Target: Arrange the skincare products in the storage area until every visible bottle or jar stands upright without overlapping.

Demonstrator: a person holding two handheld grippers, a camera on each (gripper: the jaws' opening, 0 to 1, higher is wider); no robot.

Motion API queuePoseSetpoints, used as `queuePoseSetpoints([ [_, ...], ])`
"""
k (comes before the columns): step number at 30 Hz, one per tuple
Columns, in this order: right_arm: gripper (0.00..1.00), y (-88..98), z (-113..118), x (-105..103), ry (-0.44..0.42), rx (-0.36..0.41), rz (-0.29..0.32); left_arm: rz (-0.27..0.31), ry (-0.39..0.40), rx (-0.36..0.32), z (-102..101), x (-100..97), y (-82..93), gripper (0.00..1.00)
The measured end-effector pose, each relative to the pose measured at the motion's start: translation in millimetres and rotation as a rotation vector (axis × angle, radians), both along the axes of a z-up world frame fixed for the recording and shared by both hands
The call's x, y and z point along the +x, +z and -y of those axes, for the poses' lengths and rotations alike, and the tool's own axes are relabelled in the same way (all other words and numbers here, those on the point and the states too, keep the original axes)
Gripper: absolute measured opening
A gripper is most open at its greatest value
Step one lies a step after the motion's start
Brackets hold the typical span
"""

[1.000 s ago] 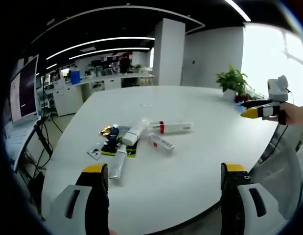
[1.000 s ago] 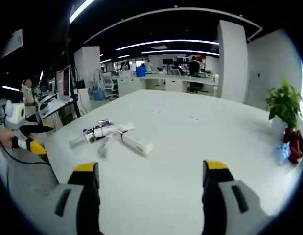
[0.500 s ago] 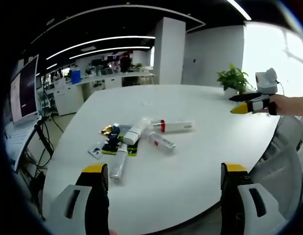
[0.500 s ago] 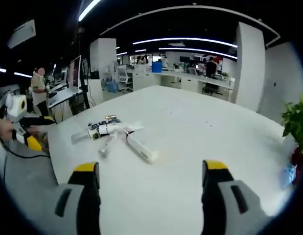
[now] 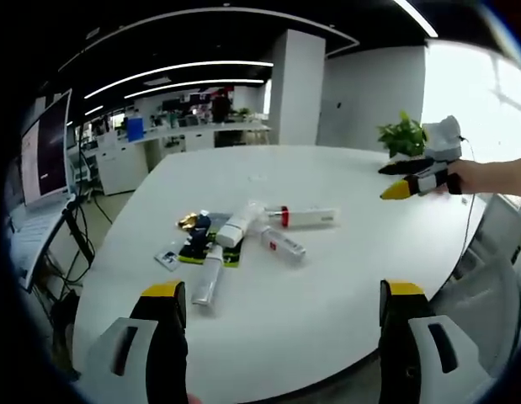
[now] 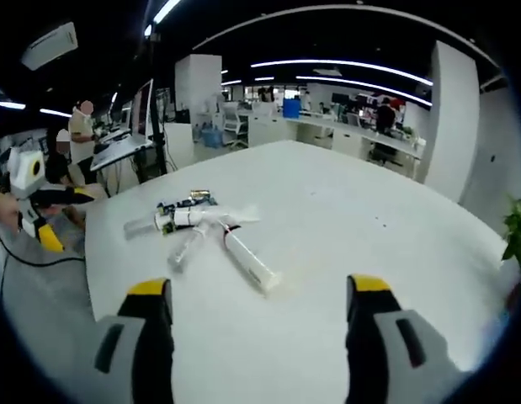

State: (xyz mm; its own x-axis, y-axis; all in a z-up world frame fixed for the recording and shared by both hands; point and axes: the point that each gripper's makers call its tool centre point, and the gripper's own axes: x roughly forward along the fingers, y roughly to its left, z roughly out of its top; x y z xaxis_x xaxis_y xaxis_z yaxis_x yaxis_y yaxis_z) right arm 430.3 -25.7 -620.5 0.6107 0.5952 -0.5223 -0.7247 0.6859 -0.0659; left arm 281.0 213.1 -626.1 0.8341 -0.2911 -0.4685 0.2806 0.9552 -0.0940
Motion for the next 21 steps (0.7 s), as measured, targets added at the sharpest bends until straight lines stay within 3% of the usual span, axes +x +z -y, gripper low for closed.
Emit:
queuePoseSetpoints([
  [21,0.75,-41.0,-45,30,0.202,-0.102,-0.050,-0.024,0.011,0.012,-2,-0.4,-5.6,0.93],
])
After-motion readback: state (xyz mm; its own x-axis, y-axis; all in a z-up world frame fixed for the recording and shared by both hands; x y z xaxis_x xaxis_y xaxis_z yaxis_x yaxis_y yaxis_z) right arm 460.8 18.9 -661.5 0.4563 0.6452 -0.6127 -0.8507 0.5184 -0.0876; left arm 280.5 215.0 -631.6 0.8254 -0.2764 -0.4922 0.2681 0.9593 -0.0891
